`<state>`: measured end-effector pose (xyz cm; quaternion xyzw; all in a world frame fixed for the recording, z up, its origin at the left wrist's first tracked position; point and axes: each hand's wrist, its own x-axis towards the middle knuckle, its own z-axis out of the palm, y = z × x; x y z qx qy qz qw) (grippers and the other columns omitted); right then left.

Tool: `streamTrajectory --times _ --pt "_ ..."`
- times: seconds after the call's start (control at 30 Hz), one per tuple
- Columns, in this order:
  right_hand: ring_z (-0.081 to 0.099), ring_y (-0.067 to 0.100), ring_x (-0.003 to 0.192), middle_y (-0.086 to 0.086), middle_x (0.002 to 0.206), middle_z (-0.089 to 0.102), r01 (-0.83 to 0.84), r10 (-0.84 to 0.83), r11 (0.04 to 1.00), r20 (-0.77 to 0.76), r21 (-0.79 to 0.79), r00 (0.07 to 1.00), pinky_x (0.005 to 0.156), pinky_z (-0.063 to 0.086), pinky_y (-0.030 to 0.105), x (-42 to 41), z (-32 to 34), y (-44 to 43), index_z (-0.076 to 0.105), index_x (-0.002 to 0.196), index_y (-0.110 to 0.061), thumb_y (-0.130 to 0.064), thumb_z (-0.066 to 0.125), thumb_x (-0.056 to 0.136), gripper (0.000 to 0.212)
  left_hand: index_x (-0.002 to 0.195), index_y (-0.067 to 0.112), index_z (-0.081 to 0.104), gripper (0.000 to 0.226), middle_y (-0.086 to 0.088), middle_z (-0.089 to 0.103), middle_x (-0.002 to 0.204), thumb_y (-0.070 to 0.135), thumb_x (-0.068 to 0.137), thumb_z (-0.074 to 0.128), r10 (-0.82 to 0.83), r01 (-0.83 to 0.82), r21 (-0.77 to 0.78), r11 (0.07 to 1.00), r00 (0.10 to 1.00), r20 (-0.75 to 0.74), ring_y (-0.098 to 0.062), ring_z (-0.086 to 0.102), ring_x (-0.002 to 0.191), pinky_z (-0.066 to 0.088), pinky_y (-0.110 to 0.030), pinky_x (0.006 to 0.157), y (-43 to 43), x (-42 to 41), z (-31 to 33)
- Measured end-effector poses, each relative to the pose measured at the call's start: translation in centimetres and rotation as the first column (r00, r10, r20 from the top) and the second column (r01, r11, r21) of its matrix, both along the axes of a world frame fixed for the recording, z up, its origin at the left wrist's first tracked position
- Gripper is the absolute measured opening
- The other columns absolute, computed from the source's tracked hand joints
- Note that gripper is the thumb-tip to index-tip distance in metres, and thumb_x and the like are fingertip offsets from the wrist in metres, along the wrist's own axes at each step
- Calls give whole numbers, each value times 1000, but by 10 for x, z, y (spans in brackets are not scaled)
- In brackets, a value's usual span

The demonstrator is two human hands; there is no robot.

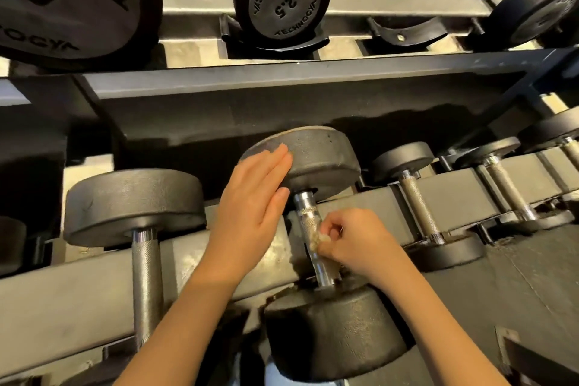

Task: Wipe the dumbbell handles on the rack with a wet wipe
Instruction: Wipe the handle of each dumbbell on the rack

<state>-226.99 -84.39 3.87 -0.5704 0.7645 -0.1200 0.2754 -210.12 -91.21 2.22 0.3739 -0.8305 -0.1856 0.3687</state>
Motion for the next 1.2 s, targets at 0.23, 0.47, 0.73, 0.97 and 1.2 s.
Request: streamTrajectory --times 0.23,0.47,0.73,0.97,1.2 --pt "52 13 65 -4 71 57 85 -93 990 -70 -110 993 52 37 25 3 10 2 57 74 -15 -29 65 80 18 142 11 39 48 6 33 146 26 96 36 18 -24 94 995 998 62 -12 29 135 13 -16 114 4 0 9" --pt "43 7 56 -6 61 48 268 -232 947 201 -176 952 51 29 21 -3 56 17 49 66 -20 -17 67 81 23 135 8 51 54 -2 45 144 34 93 31 -9 -79 306 949 961 276 -19 38 131 18 -21 114 9 1 57" --pt "59 7 73 -2 86 66 243 -119 927 391 -286 913 67 50 24 -41 170 -21 68 104 -16 -24 69 86 20 130 8 56 52 -8 56 132 38 94 33 129 -277 341 898 909 397 -23 47 126 35 -38 109 1 -13 175" --pt "59 4 69 -9 77 64 162 14 904 407 -395 913 64 50 19 -42 233 -77 67 95 -26 -28 68 86 9 124 7 61 33 -10 61 123 16 93 55 268 -312 23 950 849 455 -27 55 114 43 -39 97 -42 -13 255" --pt "62 18 74 -1 76 65 106 7 925 296 -364 955 71 51 37 -20 260 -131 68 97 -15 -28 65 88 16 109 5 65 25 -11 64 109 14 86 58 265 -211 -162 964 702 661 -30 59 99 47 -45 86 -120 24 286"
